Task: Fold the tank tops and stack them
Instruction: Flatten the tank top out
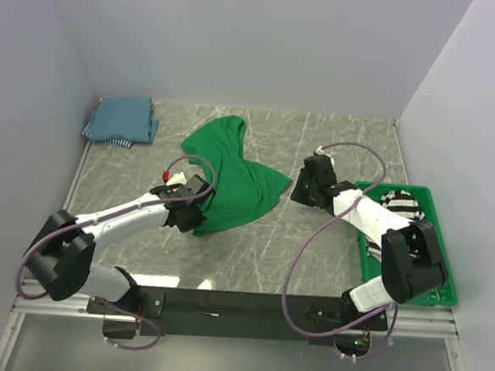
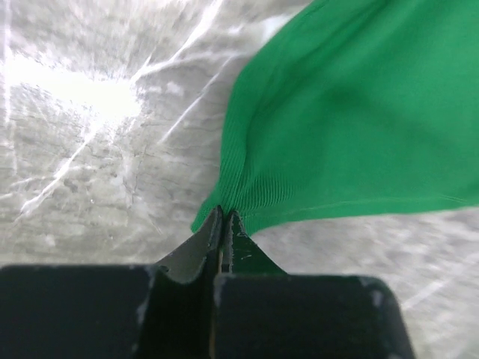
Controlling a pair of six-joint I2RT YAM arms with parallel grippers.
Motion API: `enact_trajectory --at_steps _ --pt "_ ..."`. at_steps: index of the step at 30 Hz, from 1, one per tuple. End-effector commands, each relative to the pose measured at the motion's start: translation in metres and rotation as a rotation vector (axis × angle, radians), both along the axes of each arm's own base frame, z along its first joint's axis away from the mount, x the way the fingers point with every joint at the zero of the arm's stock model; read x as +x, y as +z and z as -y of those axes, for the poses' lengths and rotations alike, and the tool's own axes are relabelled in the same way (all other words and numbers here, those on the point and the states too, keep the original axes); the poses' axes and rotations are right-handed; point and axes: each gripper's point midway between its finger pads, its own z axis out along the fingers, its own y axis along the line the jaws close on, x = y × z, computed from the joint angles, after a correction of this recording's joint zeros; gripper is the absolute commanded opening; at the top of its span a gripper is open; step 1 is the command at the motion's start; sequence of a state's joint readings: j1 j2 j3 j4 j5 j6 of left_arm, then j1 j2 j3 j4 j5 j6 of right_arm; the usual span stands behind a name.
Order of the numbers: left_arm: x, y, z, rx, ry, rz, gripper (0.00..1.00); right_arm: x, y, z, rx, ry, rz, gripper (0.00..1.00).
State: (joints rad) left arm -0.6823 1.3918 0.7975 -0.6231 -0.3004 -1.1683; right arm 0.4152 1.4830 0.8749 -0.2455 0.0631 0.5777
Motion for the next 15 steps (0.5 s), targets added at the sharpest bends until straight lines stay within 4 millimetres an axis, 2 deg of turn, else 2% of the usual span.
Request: enact_trajectory --at_steps 1,4,7,8,9,15 --pt "0.016 0.042 -0.001 -0.021 0.025 0.114 0.01 0.019 0.008 0.013 -0.008 -0.043 0.044 0.33" --pt "0.021 0.069 -0.004 -0.059 0.044 0.181 0.00 0.034 0.010 0.020 0.019 -0.067 0.048 0.35" --pt "0.029 0.101 -0.010 -0.097 0.071 0.256 0.01 0.048 0.009 0.017 0.059 -0.063 0.048 0.36" --pt "0.031 0.106 -0.013 -0.100 0.084 0.268 0.01 0.053 0.013 0.011 0.086 -0.049 0.052 0.36" --pt "0.032 0.110 -0.016 -0.100 0.092 0.275 0.01 0.054 0.004 0.006 0.101 -0.035 0.025 0.36" --pt "0.044 0.158 -0.028 -0.168 0.144 0.393 0.01 0.071 -0.009 -0.010 0.171 -0.027 0.003 0.37"
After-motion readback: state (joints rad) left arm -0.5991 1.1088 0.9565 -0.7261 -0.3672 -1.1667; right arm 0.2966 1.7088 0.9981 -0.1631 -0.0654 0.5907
